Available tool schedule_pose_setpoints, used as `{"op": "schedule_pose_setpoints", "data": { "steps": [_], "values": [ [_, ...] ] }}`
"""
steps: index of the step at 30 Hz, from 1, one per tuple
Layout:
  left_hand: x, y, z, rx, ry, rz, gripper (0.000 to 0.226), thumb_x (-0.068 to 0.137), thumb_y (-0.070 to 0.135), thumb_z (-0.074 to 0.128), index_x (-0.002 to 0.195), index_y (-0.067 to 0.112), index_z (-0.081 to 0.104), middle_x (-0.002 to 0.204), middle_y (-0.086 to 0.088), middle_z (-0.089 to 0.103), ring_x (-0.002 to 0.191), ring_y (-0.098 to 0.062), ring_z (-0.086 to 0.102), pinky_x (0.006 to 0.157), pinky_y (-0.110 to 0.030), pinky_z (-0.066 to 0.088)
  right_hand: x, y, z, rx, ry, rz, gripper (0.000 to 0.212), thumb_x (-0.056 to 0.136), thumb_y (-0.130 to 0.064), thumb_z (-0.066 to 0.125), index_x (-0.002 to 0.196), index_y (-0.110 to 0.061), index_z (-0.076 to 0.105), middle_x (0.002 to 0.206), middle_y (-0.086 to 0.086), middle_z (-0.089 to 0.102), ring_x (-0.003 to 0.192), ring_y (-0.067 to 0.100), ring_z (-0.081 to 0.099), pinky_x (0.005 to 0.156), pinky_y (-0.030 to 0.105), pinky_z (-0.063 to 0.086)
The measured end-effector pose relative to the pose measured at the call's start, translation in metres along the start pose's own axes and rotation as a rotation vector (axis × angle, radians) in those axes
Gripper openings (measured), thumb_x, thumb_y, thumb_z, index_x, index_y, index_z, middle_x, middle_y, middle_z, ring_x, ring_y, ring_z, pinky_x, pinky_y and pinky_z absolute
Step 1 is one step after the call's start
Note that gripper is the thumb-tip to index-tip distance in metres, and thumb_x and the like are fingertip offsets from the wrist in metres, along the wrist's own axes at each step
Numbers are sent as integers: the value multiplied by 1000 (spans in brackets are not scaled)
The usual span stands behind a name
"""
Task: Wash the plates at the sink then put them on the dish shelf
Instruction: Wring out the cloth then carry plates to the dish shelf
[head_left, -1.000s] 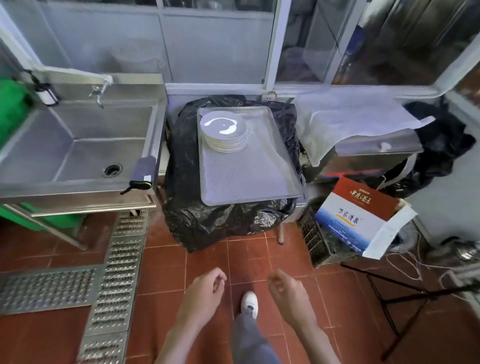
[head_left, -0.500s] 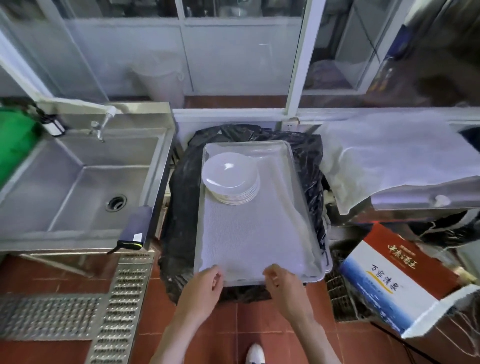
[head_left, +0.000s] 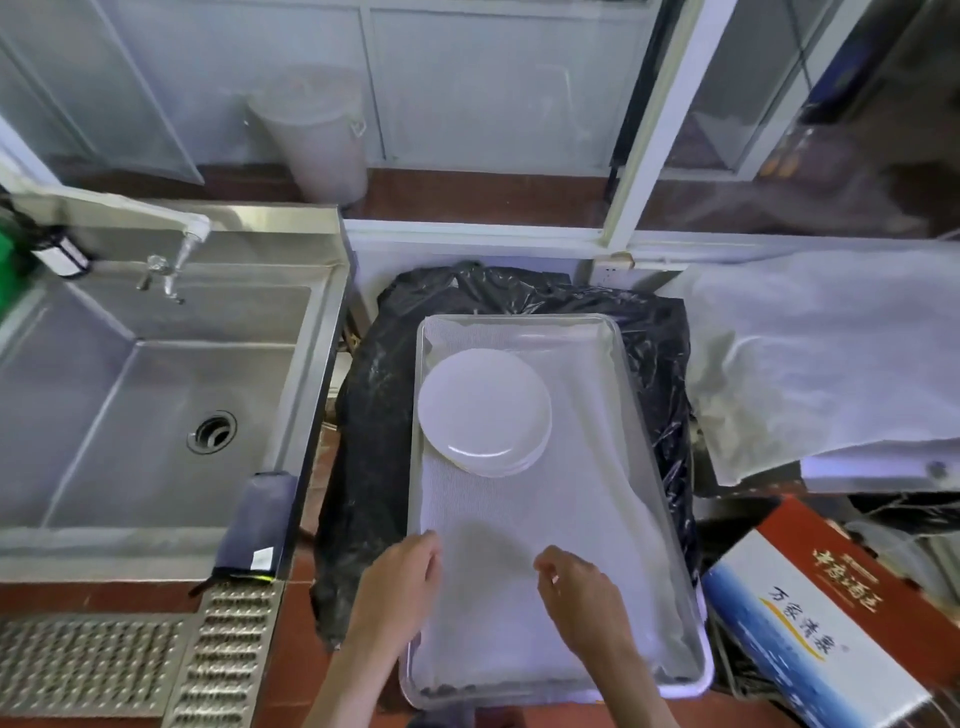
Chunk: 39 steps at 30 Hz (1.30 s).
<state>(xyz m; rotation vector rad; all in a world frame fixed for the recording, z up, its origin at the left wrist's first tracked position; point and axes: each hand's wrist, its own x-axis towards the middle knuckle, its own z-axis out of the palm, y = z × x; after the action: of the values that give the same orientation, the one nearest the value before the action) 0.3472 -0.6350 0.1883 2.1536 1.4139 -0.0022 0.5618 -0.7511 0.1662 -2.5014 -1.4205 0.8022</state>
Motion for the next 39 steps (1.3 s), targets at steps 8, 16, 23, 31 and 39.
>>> {"op": "schedule_pose_setpoints", "data": {
  "steps": [8,16,23,31,39],
  "values": [
    [78,-17,-27,-156,59,-42,14,104,28,59,91,33,58,82,17,63,75,4,60,63,-17,48,59,-20,-26,120,76,139,18,103,-29,52,115,-36,64,108,-14,71,94,12,68,78,32,54],
    [150,8,-54,-529,202,-126,30,106,26,55,135,18,55,112,12,61,100,-10,61,75,-20,46,128,-45,-62,580,278,178,47,102,-27,63,146,-22,49,136,-8,54,112,15,61,88,29,48],
    [198,30,-47,-705,169,-258,45,100,25,64,144,21,52,128,2,62,113,-19,59,89,-34,50,176,-60,-70,665,232,191,56,98,-20,64,151,-18,47,143,-2,56,129,21,53,109,45,48],
    [198,51,-35,-792,251,-381,55,96,10,62,148,25,50,132,2,62,119,-25,59,99,-45,53,174,-69,-67,806,302,294,43,95,-10,59,138,-17,61,123,-3,67,111,18,61,88,31,47],
    [192,50,-36,-830,252,-405,52,93,13,67,143,26,56,129,2,65,118,-25,61,99,-48,55,166,-66,-64,926,282,312,48,93,-6,60,140,-17,59,122,-4,65,112,18,60,87,31,47]
  ]
}}
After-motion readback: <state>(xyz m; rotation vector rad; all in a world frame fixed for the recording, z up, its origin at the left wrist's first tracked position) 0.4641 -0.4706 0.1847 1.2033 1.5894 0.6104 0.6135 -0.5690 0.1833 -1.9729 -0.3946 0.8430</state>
